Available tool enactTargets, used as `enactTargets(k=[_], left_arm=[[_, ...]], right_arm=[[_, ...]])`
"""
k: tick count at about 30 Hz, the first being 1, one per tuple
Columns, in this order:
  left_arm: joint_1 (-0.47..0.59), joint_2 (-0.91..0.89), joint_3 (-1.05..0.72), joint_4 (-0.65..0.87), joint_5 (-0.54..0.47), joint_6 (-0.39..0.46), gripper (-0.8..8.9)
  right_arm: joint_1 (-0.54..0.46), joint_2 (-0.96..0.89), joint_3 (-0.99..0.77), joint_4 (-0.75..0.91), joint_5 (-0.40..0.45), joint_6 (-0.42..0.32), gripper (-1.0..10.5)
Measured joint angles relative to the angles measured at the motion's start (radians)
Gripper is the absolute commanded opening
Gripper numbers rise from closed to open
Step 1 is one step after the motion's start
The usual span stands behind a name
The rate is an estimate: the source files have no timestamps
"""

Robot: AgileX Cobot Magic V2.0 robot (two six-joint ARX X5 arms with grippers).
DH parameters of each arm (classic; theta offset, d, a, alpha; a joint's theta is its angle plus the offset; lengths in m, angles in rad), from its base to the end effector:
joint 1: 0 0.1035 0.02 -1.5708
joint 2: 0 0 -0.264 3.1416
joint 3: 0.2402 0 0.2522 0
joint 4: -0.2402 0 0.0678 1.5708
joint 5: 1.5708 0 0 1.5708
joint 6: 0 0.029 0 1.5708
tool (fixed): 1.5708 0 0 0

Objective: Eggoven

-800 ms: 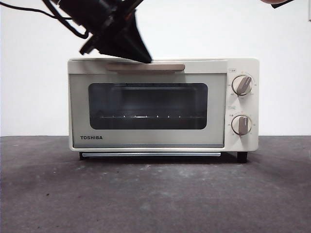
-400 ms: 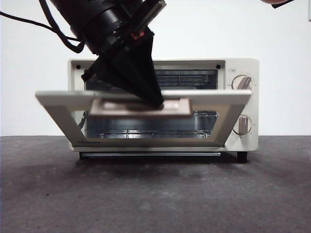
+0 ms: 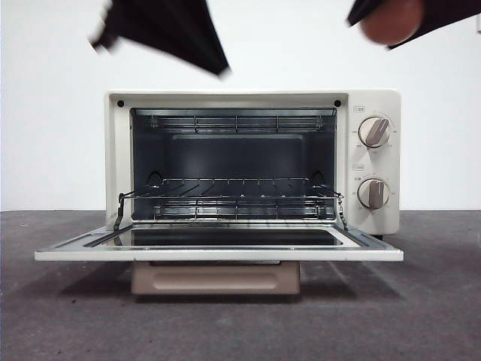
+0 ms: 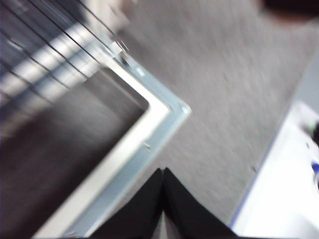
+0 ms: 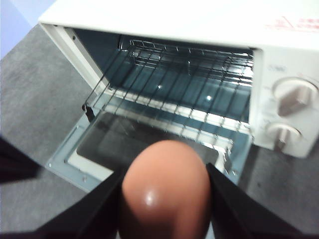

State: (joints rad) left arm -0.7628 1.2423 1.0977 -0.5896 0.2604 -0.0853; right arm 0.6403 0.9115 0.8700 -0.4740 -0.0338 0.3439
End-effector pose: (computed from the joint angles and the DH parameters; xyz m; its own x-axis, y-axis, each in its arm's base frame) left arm 0.1806 -0.1830 0.3133 0.3407 -0.6818 -0.6474 0.7616 0.6038 -0.2351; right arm 0.1516 0.1141 0.3142 0.6771 0.5466 -0.4927 -0.4510 0.8373 0.3090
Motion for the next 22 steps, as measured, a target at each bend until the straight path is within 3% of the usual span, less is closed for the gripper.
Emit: enactTargets(k=[4, 11, 22], left_arm=[[0.037, -0.152, 0.0, -0.07, -0.075, -0.004, 0.07], [0.097, -0.459, 0.0, -0.21, -0.08, -0.004, 0.07], [0.1, -0.556, 0.0, -0.285, -0.099, -0.004, 0.07]], right_arm=[[0.0, 0.129, 0.0, 0.1, -0.02, 0.001, 0.0], [-0.021, 0.463, 0.026, 0.293, -0.021, 0.002, 0.0], [-0.089, 0.587, 0.093, 0.306, 0.034, -0.008, 0.0]])
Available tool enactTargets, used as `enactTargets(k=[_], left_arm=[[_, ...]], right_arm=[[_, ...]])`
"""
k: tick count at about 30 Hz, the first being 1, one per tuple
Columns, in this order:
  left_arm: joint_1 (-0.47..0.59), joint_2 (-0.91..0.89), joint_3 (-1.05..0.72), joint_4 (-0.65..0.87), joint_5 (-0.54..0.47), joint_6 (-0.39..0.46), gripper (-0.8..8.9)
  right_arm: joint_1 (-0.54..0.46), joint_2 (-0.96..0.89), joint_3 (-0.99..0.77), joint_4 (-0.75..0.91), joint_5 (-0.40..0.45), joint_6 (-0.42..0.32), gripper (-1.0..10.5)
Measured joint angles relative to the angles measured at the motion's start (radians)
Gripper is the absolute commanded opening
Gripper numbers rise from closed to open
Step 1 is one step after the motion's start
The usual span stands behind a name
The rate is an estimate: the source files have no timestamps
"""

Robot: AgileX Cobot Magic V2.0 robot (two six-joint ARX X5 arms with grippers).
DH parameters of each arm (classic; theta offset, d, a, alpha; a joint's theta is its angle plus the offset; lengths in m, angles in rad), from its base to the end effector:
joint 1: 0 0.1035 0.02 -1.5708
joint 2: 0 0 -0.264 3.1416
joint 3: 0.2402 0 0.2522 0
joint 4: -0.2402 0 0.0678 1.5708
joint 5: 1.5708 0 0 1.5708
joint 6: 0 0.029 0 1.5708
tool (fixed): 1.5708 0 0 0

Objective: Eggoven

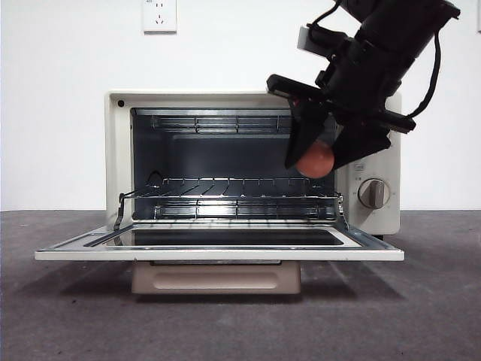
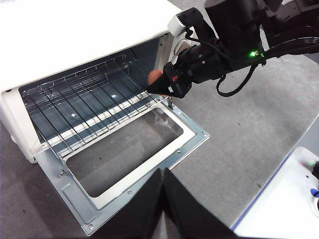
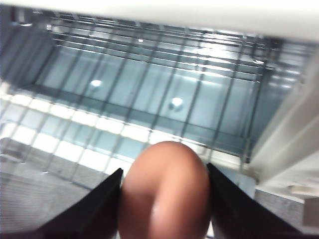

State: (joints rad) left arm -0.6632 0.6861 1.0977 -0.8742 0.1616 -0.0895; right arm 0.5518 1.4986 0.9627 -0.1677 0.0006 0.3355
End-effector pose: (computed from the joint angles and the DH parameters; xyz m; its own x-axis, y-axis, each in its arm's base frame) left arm 0.0779 -0.0668 0.3807 0.5970 -0.6706 -0.4405 0.6868 0.7109 -0.1515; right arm 0.2691 0.1656 0.2307 0.6497 0.3992 -0.6470 -0.3132 0.9160 0.2507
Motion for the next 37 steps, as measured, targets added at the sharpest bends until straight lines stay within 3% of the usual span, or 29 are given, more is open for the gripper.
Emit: enactTargets(k=[19, 25, 37], left_arm=[[0.0, 0.001, 0.0, -0.002, -0.002, 0.0, 0.07], [0.0, 0.001, 0.0, -0.002, -0.002, 0.0, 0.07], [0.0, 0.001, 0.0, -0.002, -0.002, 0.0, 0.07]], right_arm=[[-0.013, 0.062, 0.0, 0.037, -0.003, -0.006, 0.1], [-0.012, 0.064, 0.0, 0.045, -0.004, -0.006, 2.6], [-0.011, 0.066, 0.015, 0.067, -0.003, -0.006, 3.0]])
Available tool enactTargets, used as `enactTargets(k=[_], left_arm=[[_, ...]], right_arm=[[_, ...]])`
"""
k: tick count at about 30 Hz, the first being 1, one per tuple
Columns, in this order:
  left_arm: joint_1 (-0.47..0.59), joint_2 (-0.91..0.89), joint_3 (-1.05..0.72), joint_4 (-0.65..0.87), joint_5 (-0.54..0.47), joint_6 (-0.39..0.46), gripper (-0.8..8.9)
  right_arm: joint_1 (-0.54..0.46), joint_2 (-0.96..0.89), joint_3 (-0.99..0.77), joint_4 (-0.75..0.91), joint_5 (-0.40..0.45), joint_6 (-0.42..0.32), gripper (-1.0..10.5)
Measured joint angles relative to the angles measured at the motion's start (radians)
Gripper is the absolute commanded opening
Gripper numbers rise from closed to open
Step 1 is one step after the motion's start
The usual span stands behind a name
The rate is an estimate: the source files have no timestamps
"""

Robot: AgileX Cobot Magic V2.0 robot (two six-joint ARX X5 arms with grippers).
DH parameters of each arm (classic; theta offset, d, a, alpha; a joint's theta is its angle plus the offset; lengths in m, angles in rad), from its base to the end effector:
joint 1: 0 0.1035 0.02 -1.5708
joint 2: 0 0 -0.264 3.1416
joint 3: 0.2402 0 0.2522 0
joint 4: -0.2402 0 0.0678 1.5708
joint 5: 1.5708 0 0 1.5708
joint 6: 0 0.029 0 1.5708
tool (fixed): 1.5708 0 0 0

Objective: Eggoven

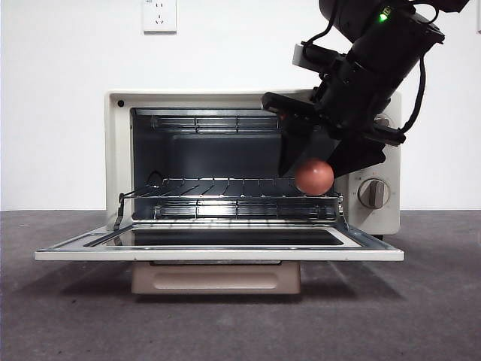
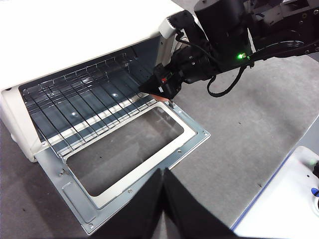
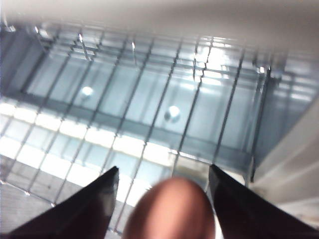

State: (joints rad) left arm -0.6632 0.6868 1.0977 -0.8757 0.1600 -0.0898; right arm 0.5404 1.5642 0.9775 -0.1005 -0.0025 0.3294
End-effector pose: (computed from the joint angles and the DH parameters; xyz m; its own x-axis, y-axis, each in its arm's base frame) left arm 0.0781 -0.0668 0.3805 0.5973 -0.6689 -0.4425 0.6854 0.7122 -0.1513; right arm 0.2832 0.1700 0.2204 0.6616 0.3998 -0.6344 -0.3124 0.9160 0.2516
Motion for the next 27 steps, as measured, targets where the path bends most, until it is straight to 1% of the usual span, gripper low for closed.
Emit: enactTargets(k=[15, 19, 22, 27], left_arm=[[0.0, 0.0, 0.0, 0.0, 0.0, 0.0, 0.07], [0.0, 0.002, 0.0, 0.005, 0.0, 0.0, 0.07], [0.0, 0.012, 0.0, 0.019, 0.0, 0.0, 0.07], [0.0, 0.038, 0.0, 0.036, -0.001, 0.002, 0.07]], right_arm=[[0.001, -0.007, 0.011, -0.022, 0.026, 0.0, 3.0], [0.001, -0.058, 0.011, -0.024, 0.052, -0.011, 3.0], [0.001, -0.098, 0.017, -0.036, 0.053, -0.012, 3.0], [0.001, -0.177, 0.017, -0.111, 0.053, -0.015, 3.0]])
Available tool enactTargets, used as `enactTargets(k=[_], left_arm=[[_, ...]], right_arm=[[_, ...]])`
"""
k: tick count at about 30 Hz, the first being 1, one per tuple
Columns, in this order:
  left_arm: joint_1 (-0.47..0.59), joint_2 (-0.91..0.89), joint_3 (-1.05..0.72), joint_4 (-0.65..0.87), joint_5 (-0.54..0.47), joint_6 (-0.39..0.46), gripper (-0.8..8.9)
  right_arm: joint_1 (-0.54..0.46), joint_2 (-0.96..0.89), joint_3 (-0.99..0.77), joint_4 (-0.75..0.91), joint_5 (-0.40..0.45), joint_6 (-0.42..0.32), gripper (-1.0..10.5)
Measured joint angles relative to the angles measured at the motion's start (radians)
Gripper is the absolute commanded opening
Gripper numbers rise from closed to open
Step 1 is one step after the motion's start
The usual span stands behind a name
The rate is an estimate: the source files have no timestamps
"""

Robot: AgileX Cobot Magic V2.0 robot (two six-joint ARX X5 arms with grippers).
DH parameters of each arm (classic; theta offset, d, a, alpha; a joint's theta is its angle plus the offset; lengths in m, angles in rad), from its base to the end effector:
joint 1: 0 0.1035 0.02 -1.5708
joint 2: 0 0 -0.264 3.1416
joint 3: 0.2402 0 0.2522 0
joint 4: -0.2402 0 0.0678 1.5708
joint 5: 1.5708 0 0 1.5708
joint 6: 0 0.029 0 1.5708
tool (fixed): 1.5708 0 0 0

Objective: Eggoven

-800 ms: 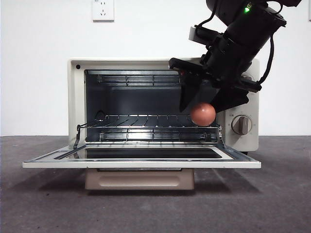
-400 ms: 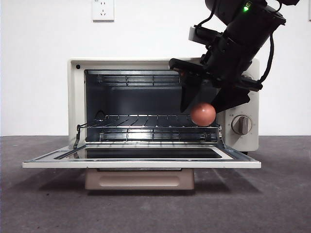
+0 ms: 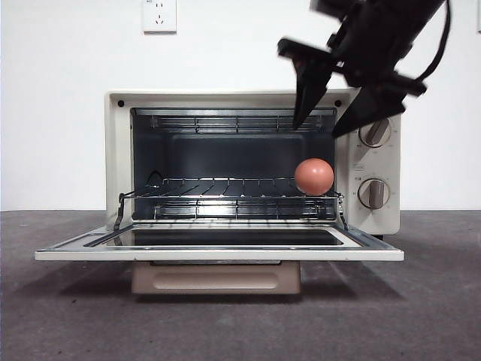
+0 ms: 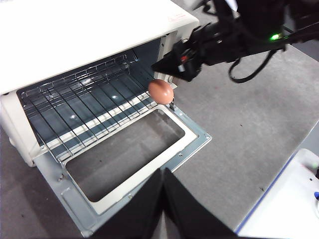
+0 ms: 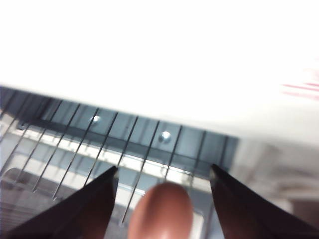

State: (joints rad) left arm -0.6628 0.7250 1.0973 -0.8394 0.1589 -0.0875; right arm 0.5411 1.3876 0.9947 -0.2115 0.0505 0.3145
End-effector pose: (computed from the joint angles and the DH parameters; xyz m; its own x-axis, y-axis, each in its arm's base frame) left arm 0.0877 -0.0743 0.3801 0.5976 -0.6672 -0.4446 0.6852 0.7130 -0.1490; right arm 0.2586 0.1537 0.2697 0.7304 0.3800 -0.5675 -0.3047 0.9250 0.2273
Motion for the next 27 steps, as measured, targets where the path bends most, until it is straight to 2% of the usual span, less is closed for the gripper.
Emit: enactTargets(k=[5, 11, 22, 27], left_arm=[[0.047, 0.029, -0.031, 0.098, -0.003, 0.0, 0.06], [0.197, 0.043, -0.185, 0.235, 0.018, -0.027, 0.06], [0.516, 0.147, -0.495, 0.536, 0.29, -0.117, 0.06], [0.592, 0.403, -0.525, 0.677, 0.392, -0.137, 0.06]], right_arm=[[0.01, -0.142, 0.0, -0.087, 0.001, -0.002, 3.0], [0.026, -0.344, 0.0, -0.214, -0.001, -0.014, 3.0], [0.026, -0.634, 0.0, -0.422, 0.001, -0.031, 3.0], [0.026, -0.727, 0.0, -0.48, 0.001, -0.031, 3.0]])
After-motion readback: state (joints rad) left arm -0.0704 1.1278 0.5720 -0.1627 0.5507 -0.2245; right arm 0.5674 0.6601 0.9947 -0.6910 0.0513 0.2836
